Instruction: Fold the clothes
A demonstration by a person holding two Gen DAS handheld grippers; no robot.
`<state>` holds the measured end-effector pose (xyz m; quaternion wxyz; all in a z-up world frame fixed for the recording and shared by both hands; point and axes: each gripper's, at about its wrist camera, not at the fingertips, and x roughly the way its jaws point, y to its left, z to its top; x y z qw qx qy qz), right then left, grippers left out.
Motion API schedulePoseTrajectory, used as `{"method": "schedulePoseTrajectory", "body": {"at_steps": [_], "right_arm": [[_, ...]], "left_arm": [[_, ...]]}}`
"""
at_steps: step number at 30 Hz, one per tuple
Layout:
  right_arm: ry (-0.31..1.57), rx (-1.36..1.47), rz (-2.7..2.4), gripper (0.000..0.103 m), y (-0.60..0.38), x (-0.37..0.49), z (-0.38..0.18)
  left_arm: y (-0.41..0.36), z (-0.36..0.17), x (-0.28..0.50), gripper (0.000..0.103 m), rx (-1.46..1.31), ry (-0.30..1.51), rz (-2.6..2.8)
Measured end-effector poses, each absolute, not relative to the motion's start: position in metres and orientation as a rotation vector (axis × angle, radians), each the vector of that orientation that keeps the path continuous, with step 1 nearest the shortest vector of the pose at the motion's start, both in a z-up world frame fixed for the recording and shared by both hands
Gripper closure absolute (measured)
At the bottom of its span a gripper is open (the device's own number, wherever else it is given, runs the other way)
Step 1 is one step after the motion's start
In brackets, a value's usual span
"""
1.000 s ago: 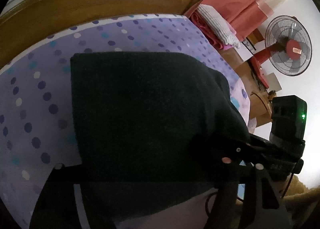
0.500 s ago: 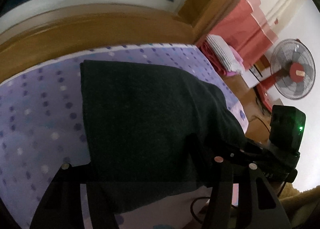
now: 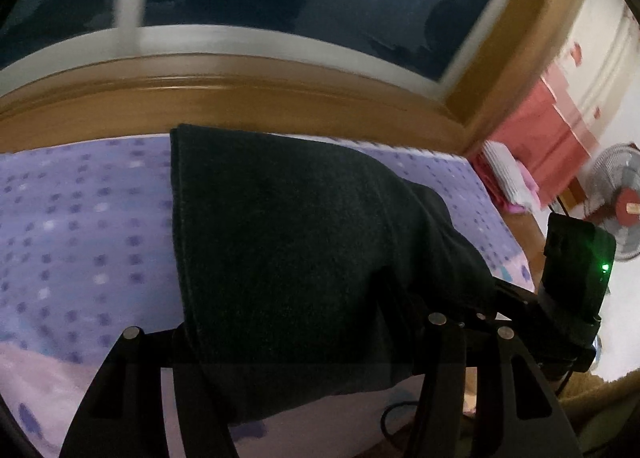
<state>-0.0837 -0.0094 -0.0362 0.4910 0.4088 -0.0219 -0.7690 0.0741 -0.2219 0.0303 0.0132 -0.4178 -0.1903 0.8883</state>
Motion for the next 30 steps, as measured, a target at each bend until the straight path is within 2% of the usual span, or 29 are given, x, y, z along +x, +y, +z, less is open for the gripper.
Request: {"method": "schedulePoseTrajectory", "body": {"at_steps": [10,18,24,30], "right_arm": [[0.022,0.929,-1.791,0.048,-0.165,-0.009,-0.017],[0.075,0.907,-1.795,0.048,-0.295,0.022,-0.009],[0.133,0.901,-1.812,0.048,-0.345,0.036,-0.009],[0.149,0.919,-1.836,0.048,-0.353,0.038,-0.018]], "left_arm": [[-0.383,0.038,0.145,0.044,-1.262,-0.574,2.864],[-0.503,0.027,0.164,0.044,-1.281,-0.564,2.883],[-0.542,0.016,0.165,0.044,-1.273,-0.621,2.867],[-0.556,-0.001,0.162,0.044,-1.282,-0.619,2.828]]}}
